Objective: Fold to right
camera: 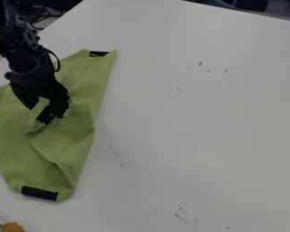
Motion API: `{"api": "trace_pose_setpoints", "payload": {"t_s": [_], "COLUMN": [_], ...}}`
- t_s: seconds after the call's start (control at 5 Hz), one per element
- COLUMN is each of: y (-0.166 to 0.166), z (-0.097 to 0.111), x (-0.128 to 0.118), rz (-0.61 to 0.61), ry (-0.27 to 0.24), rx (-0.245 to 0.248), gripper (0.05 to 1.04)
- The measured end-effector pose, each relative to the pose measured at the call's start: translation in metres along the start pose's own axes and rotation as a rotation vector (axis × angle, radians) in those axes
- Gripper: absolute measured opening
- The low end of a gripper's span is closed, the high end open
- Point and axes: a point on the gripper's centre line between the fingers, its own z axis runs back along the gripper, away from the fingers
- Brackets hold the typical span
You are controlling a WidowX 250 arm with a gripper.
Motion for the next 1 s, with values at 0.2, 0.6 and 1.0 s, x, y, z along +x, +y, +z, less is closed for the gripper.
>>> {"api": "trace_pose_setpoints", "payload": {"t_s": [0.2,0.6,1.0], "y": [-0.005,-0.007,0.003], "z": [0.003,-0.004,-0.02], "x": [0.002,0.006,0.01], "rz": [-0.012,-0.015,-0.003], "ry": [-0.006,0.001,0.032], "rx": [0.009,-0.015,-0.055], "gripper": [0.999,0.817,0.27]}}
